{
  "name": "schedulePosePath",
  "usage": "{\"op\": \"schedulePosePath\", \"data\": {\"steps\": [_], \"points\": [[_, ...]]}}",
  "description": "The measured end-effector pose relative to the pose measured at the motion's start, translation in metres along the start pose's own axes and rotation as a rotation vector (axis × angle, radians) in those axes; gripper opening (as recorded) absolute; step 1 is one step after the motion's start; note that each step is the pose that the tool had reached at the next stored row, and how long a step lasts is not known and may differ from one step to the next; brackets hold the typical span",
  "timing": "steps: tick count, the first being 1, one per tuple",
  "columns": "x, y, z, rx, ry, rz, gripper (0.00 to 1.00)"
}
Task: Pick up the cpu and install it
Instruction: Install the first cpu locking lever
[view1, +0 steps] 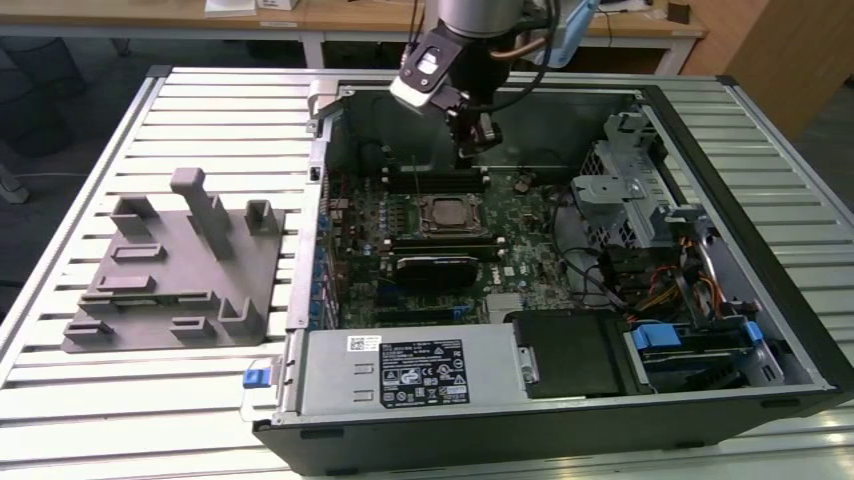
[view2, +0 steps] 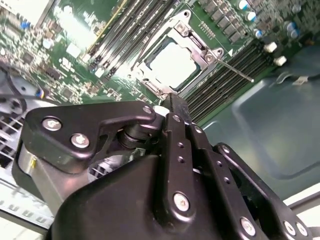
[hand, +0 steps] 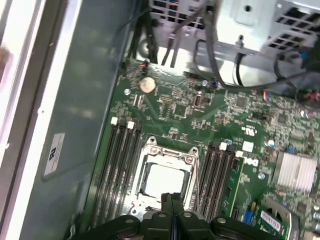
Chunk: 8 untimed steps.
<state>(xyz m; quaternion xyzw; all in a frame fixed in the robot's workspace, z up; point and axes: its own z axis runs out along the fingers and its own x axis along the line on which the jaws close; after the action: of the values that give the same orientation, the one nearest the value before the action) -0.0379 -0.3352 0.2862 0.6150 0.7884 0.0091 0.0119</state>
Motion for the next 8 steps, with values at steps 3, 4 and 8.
{"op": "schedulePosePath", "data": {"steps": [3,4,8], "points": [[0.0,-0.0001,0.0006,-0.0003,0.0013,-0.054,0.11],[0.0,-0.0001,0.0007,-0.0005,0.0018,-0.072,0.11],[0.0,-0.0001,0.0012,-0.0009,0.0036,-0.133,0.11]]}}
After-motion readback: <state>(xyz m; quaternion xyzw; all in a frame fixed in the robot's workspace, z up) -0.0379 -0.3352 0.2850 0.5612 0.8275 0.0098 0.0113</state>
